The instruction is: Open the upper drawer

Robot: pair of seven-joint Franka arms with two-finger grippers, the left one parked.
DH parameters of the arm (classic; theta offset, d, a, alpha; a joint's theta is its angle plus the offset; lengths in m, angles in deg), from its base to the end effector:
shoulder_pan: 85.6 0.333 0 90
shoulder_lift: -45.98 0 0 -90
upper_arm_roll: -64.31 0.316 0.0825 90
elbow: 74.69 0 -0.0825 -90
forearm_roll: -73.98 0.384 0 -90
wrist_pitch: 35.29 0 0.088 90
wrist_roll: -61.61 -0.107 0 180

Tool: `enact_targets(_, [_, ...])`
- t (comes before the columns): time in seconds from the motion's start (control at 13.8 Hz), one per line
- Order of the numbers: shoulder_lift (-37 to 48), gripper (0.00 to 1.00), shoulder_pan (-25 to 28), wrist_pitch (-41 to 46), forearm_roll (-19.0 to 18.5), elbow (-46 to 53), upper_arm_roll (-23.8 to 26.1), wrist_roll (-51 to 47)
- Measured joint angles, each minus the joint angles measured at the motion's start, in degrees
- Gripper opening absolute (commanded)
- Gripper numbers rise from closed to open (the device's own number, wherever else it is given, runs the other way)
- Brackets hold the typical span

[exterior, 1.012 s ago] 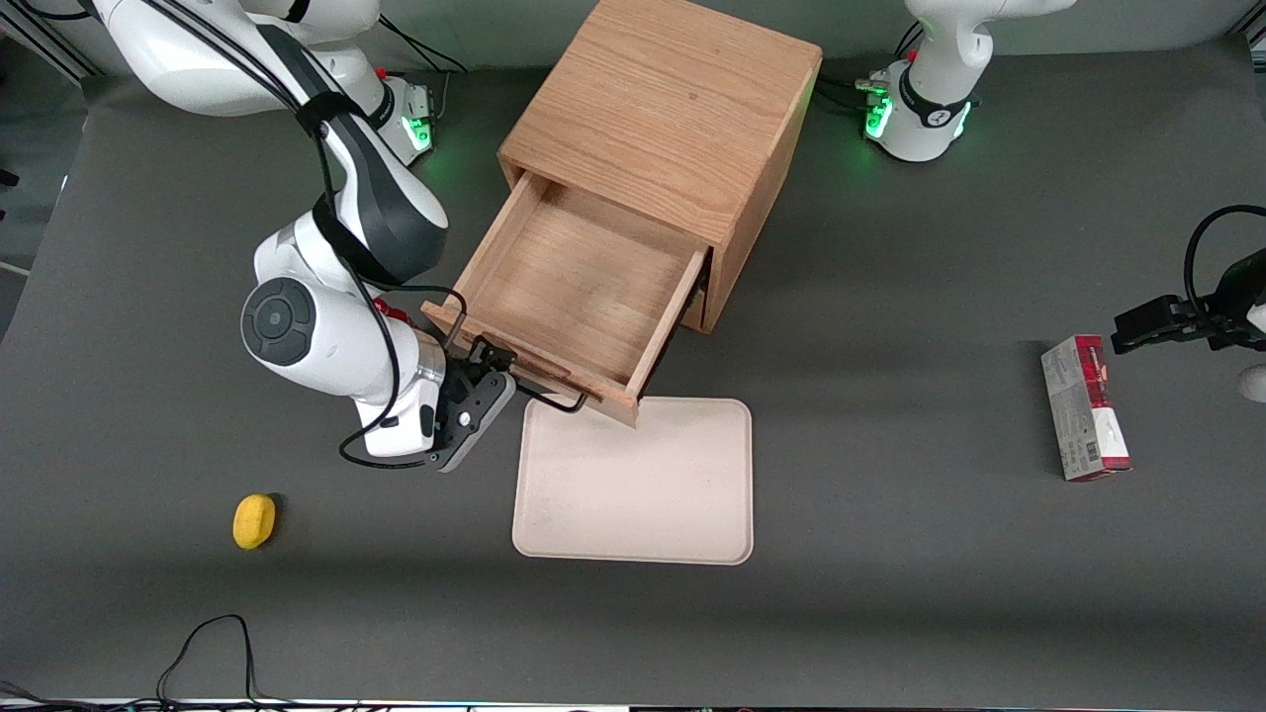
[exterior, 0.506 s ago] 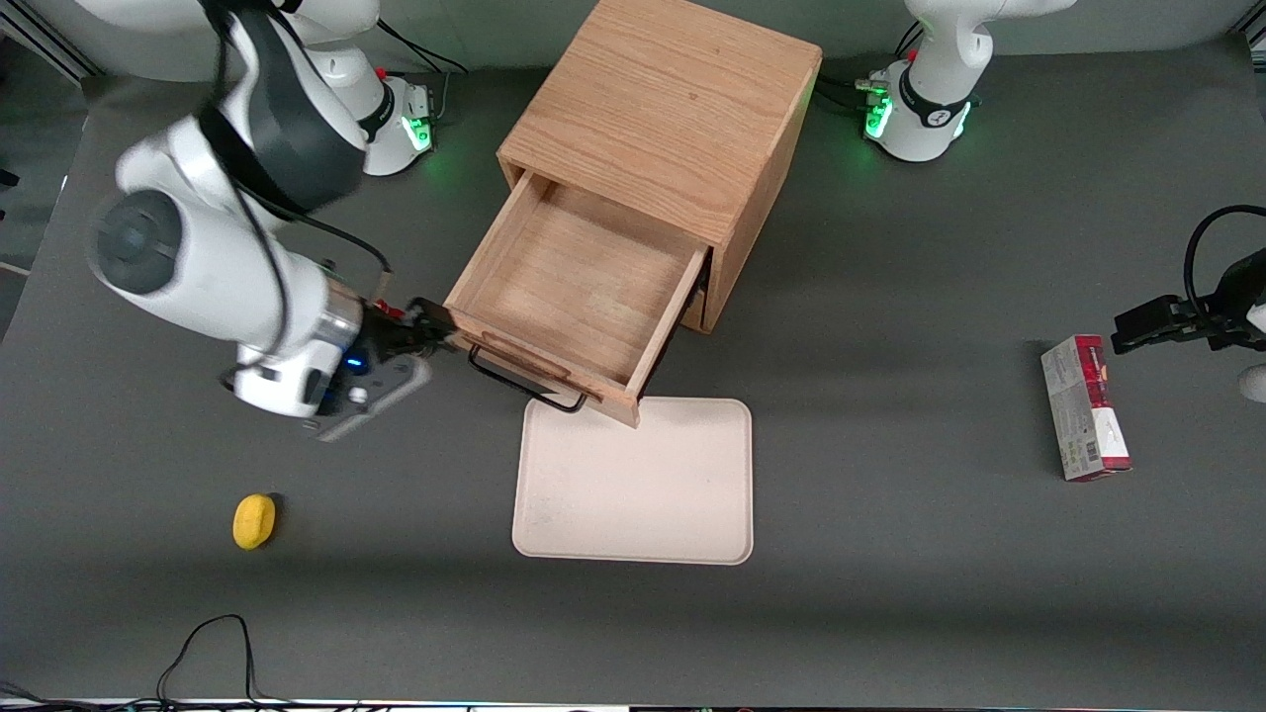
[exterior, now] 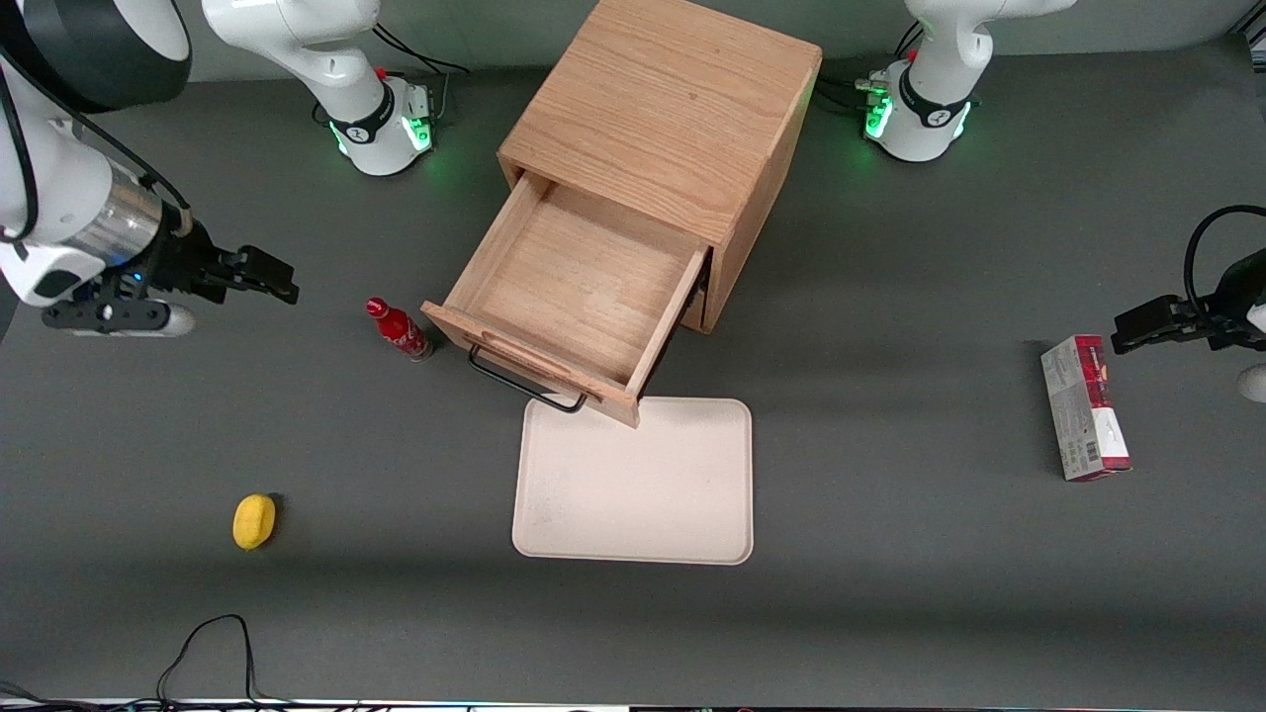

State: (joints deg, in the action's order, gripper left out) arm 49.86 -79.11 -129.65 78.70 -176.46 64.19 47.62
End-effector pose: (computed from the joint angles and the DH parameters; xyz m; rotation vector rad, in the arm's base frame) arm 0.5297 0.0674 0.5710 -3.0618 0.2174 0.1154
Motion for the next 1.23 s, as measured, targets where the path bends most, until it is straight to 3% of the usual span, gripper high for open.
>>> enact_targets(0.29, [3.47, 1.0, -0.02, -0.23, -1.09, -3.04, -4.05, -0.43])
enact_targets(1.23, [5.3, 1.0, 0.26, -7.91, -2.67, -6.0, -3.93, -0.84])
